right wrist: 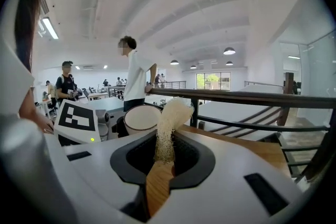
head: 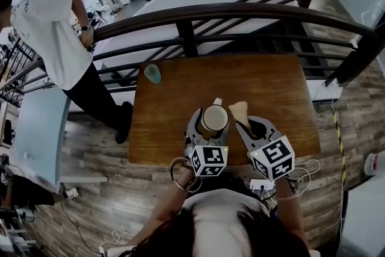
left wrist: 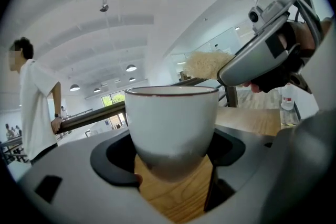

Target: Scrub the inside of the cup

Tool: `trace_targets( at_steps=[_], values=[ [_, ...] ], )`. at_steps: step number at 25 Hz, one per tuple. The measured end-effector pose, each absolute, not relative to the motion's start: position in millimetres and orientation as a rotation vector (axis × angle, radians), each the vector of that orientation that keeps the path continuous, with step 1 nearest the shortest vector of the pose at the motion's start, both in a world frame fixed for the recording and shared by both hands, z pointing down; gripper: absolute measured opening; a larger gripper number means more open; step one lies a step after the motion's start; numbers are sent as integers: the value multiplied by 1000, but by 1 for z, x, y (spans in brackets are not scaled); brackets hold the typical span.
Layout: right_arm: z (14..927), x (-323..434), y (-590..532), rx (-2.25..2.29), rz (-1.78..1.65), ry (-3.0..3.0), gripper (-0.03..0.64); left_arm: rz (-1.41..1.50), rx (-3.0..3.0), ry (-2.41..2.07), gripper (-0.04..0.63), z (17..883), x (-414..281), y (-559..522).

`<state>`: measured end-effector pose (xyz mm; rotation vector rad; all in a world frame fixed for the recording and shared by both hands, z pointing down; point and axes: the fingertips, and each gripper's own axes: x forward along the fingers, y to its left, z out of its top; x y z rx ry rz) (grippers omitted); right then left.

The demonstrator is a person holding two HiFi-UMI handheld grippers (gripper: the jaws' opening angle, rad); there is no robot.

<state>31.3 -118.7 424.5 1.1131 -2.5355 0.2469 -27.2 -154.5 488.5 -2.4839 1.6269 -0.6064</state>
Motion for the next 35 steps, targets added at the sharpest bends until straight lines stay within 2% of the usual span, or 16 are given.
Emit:
trace_targets(
  at_steps=[17,35],
  values=[
    [451,69,-132,1362,339,-2434,69,-503,-2605,1769,388,482,-44,-146],
    [466,82,-126,1407,400,-2397,69,-468,-2639,1804,388,465,-51,-133]
  ],
)
